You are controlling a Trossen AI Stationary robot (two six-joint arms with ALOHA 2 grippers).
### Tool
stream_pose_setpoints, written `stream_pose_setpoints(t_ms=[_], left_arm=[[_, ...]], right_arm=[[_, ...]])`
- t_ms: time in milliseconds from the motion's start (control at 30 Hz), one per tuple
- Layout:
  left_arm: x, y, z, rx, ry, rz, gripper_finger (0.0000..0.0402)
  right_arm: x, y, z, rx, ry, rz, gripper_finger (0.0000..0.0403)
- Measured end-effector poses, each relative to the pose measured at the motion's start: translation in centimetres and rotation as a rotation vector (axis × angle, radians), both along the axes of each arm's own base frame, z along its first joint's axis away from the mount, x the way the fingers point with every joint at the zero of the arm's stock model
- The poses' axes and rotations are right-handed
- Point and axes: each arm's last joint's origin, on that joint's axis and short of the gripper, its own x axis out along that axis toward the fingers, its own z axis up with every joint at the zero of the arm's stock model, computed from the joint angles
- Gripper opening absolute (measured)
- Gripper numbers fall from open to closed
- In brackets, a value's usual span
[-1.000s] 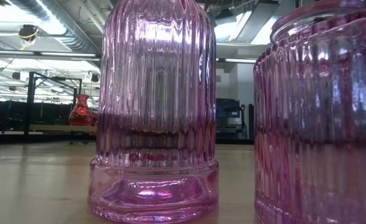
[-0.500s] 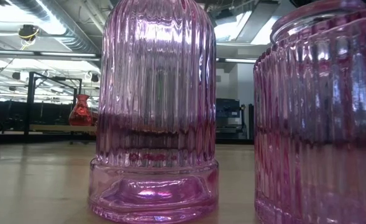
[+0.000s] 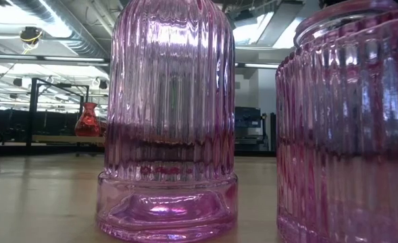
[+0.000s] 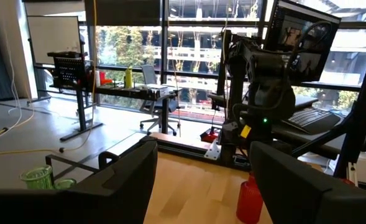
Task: Sort vases onto shelf
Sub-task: Put the top red vase on the shelf aligned with the other red vase
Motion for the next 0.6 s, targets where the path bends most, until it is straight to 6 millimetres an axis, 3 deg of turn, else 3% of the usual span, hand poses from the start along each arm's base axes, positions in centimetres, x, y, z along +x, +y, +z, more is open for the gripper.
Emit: stream_pose_setpoints(t_ms=[300,600], left_arm=[[0.0,0.0,0.0,0.0,-0.002,0.0,0.025],[0.2,0.4,0.0,0.002,-0.002,0.028,0.025]], right_arm=[[-0.1,-0.1,-0.9,-0.036,-0.002,-0.004,0.0127],[1.5,-0.4,-1.7,-0.011,-0.029,0.036,0.0126]])
